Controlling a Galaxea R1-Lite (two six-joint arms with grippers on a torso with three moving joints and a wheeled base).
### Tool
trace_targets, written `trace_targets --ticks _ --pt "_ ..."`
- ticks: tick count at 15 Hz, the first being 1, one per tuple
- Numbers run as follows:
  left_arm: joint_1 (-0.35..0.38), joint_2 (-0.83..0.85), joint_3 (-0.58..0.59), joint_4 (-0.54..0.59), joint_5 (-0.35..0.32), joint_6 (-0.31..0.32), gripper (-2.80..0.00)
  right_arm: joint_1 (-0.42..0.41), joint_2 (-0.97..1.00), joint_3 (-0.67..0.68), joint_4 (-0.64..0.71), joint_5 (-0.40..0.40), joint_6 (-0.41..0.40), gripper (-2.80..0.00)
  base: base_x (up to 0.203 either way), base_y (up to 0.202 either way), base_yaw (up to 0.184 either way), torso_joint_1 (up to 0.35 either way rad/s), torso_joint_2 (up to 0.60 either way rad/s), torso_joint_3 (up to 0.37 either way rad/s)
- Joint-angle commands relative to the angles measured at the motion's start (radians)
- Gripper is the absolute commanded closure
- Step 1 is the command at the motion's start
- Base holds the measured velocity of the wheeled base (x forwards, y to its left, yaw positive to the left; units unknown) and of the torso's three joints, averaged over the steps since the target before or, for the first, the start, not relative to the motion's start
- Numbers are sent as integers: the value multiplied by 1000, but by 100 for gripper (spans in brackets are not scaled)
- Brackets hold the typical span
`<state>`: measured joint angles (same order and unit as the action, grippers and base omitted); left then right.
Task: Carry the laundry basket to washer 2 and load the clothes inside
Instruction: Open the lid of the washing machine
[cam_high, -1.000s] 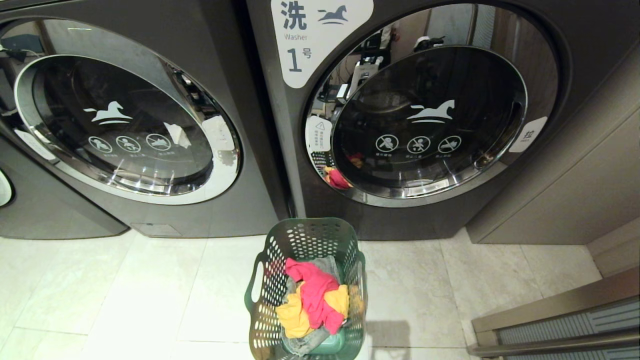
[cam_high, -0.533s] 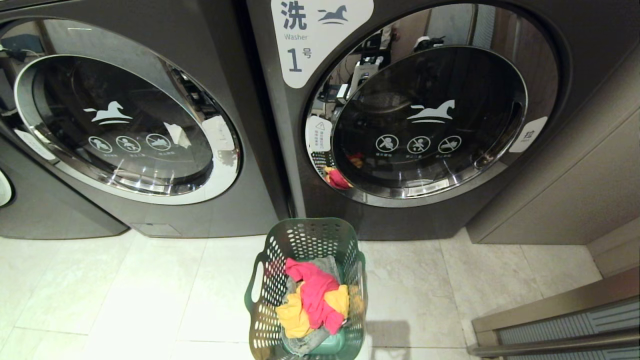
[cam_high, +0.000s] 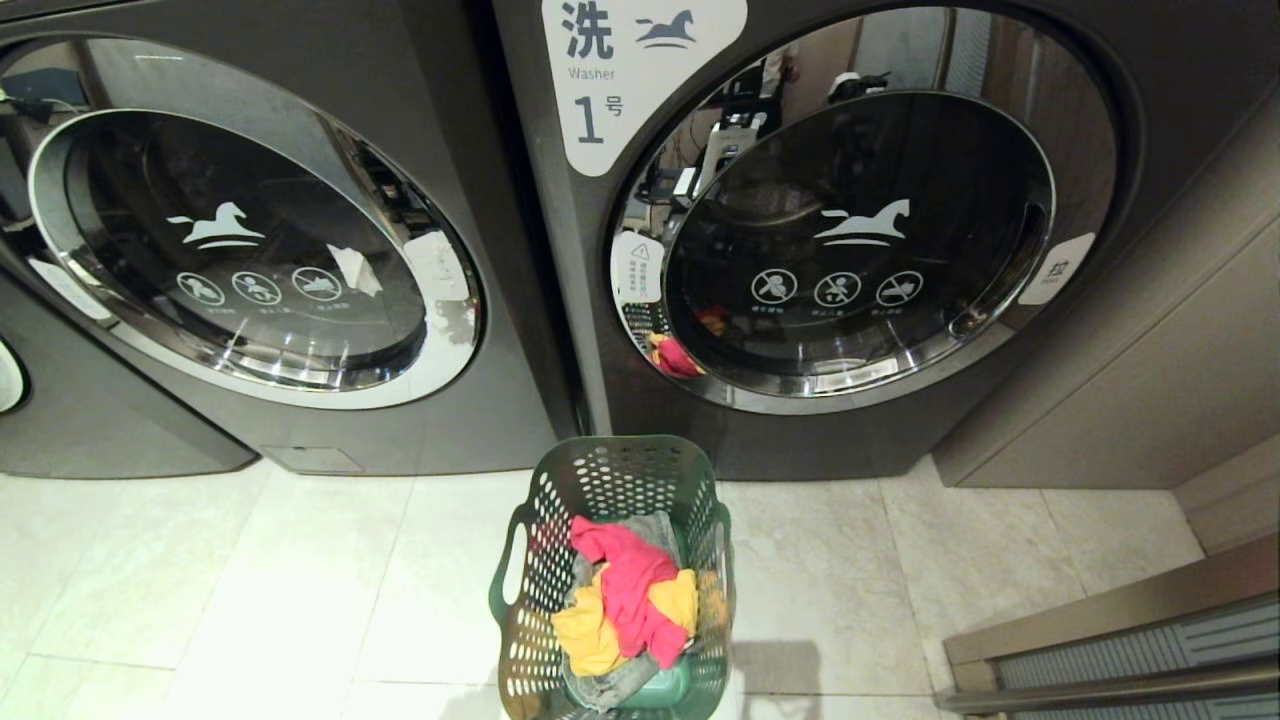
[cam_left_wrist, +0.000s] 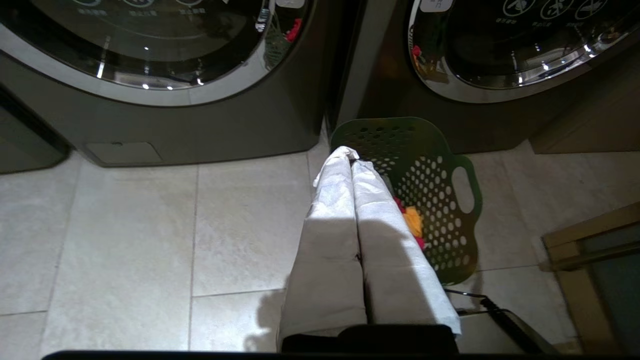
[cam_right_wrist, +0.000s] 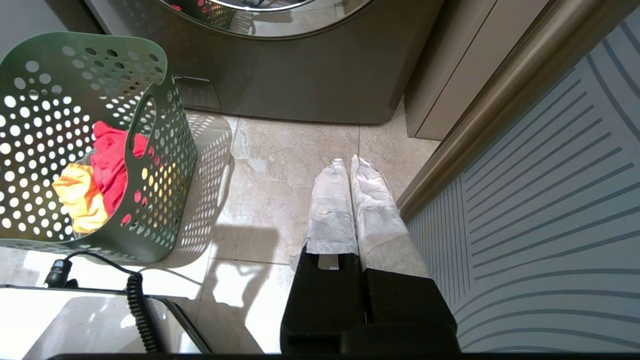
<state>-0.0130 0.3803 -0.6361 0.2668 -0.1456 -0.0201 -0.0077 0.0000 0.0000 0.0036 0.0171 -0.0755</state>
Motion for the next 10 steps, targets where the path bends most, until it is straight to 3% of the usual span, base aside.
trace_targets --ticks 1,2,3,6,10 --pt "-1 321 -56 -57 -30 -83 0 0 0 0 -1 0 -1 0 0 0 0 0 0 0" --pt "-1 425 -51 -114 -48 -132 0 0 1 0 -1 0 0 0 0 0 0 0 0 0" --pt "-1 526 -33 -191 -66 -173 -280 0 1 0 -1 0 0 0 0 0 0 0 0 0" --pt "-2 793 61 -495 -103 -241 -280 0 0 0 -1 0 0 0 0 0 0 0 0 0" --pt "2 1076 119 -861 -171 -270 -280 0 0 0 -2 -5 64 0 0 0 0 0 0 0"
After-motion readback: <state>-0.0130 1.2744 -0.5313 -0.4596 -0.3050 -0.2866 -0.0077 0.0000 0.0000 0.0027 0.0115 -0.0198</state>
